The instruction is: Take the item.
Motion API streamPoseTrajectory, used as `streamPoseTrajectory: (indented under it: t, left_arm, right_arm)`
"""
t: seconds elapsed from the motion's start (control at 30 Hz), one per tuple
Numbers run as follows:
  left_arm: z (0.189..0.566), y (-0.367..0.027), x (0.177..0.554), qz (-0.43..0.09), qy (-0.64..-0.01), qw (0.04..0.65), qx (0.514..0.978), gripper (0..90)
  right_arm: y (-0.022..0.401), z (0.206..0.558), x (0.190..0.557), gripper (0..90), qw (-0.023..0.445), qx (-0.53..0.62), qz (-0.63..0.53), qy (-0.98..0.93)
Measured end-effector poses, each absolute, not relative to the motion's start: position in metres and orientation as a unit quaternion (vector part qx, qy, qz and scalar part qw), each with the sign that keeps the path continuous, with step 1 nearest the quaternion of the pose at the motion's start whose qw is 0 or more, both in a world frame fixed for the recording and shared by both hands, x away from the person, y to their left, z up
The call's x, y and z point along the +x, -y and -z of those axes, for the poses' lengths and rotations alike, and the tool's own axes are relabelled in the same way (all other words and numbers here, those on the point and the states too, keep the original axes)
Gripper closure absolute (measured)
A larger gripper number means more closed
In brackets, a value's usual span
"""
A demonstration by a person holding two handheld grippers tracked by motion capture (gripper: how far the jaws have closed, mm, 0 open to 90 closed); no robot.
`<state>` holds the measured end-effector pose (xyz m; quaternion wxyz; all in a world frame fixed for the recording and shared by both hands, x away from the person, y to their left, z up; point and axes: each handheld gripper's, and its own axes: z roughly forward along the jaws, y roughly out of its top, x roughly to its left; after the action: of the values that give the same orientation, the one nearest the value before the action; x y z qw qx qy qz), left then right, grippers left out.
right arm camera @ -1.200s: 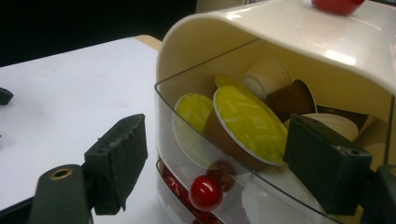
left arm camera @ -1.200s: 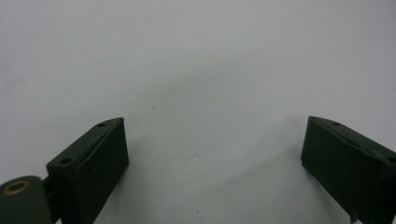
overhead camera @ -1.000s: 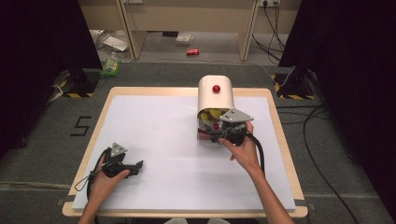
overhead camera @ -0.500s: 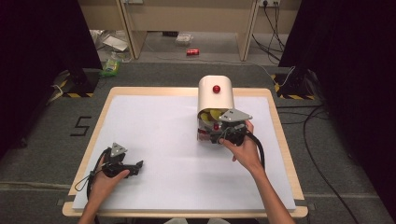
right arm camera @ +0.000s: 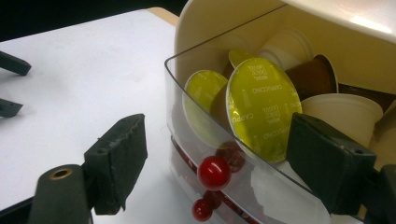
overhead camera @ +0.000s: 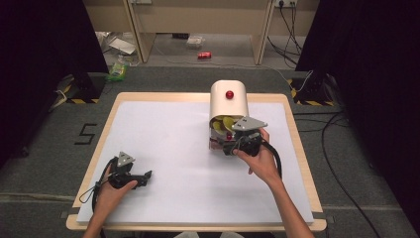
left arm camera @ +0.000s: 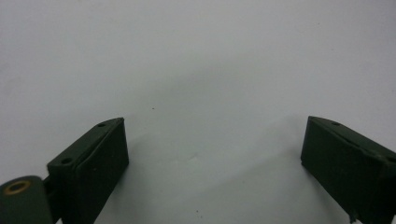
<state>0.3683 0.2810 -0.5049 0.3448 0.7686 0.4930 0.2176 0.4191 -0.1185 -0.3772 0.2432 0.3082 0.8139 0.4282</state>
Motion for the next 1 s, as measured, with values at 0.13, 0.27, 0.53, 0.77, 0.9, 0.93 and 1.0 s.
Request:
streamPoseTrajectory:
  t: [0.13, 0.27, 0.53, 0.77, 0.9, 0.93, 1.0]
  left_arm:
    - [0.505, -0.281, 0.368, -0.218, -0.493, 0.345, 0.769, 6.8]
    - [0.505, -0.281, 0.368, -0.217, -0.493, 0.345, 0.769, 6.8]
    - [0.505, -0.281, 0.368, -0.217, -0.493, 0.345, 0.769, 6.8]
    - [0.505, -0.281, 0.368, -0.217, -0.493, 0.345, 0.769, 6.9]
    - [0.505, -0.281, 0.368, -0.218, -0.493, 0.345, 0.768, 6.9]
    - [0.505, -0.281, 0.368, -0.218, -0.493, 0.345, 0.768, 6.9]
    - [0.505, -0.281, 0.368, -0.218, -0.493, 0.345, 0.768, 6.9]
  right_arm:
    - [0.12, 0.377, 0.414, 22.3, 0.238, 0.307, -0.427, -0.816]
    - [0.121, 0.376, 0.411, 23.1, 0.235, 0.308, -0.428, -0.816]
    - [0.121, 0.377, 0.402, 23.7, 0.235, 0.302, -0.425, -0.82]
    - [0.122, 0.377, 0.391, 24.0, 0.231, 0.3, -0.423, -0.824]
    - [0.122, 0.378, 0.385, 24.3, 0.229, 0.297, -0.422, -0.825]
    - [0.123, 0.378, 0.384, 24.3, 0.227, 0.297, -0.422, -0.826]
    - [0.123, 0.379, 0.38, 24.3, 0.227, 0.296, -0.421, -0.827]
